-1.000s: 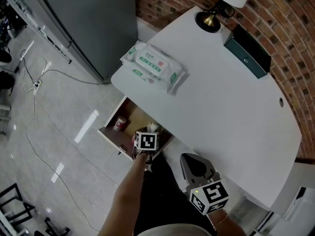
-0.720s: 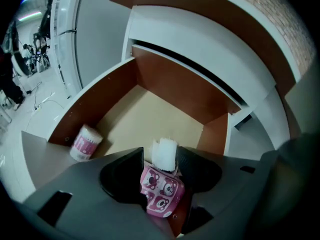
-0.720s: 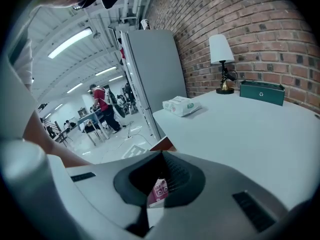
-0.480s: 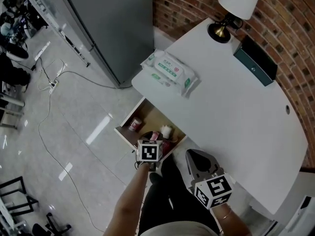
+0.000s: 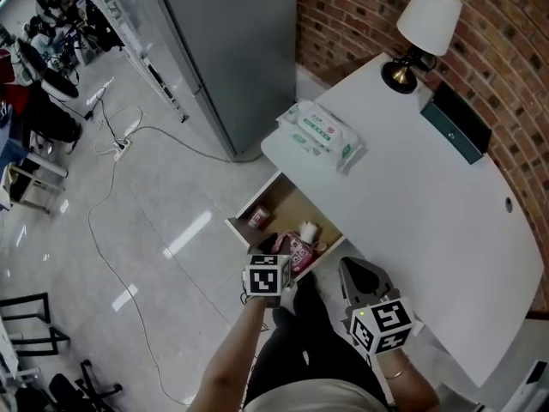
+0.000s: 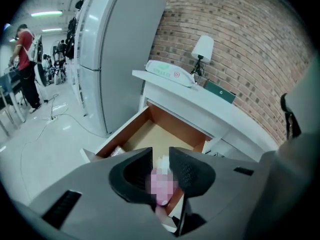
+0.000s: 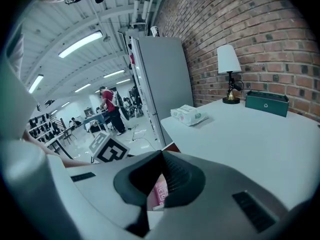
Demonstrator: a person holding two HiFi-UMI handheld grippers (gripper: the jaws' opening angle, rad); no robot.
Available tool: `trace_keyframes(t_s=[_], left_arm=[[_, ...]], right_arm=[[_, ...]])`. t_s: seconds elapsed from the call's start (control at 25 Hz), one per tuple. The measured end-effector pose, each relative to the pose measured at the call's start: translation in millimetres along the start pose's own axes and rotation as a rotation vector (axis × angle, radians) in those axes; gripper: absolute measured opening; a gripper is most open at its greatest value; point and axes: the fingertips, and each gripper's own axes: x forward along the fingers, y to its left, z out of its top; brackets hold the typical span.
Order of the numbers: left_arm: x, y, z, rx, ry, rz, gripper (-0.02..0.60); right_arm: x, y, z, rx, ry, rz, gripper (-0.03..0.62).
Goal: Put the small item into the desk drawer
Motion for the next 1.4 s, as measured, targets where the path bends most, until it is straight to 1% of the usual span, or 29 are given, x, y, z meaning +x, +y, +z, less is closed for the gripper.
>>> trace_keyframes(t_s=[0.2, 0.4, 0.64, 1.04, 1.4], left_arm=[[-48, -2, 9, -0.027, -0.08, 0.015, 0.105], [-97, -2, 9, -0.043, -0.134, 0.042, 0.086], [-154, 11, 4, -0.067, -0.205, 0.103, 0.064], [-241, 25, 2, -0.105, -0.331, 0.189, 0.054], [-304, 42, -18, -0.154, -0.393, 0.267, 0.038]], right_arm=[[-11, 13, 8, -0.026, -0.028, 0.019, 0.009], [-22, 32, 14, -0.047, -0.047, 0.051, 0.009], [-31, 62, 17, -0.067, -0.058, 0.101, 0.009], [-45, 108, 22, -0.115, -0.072, 0.178, 0.009], [-55, 140, 21, -0.136, -0.082, 0.223, 0.009]])
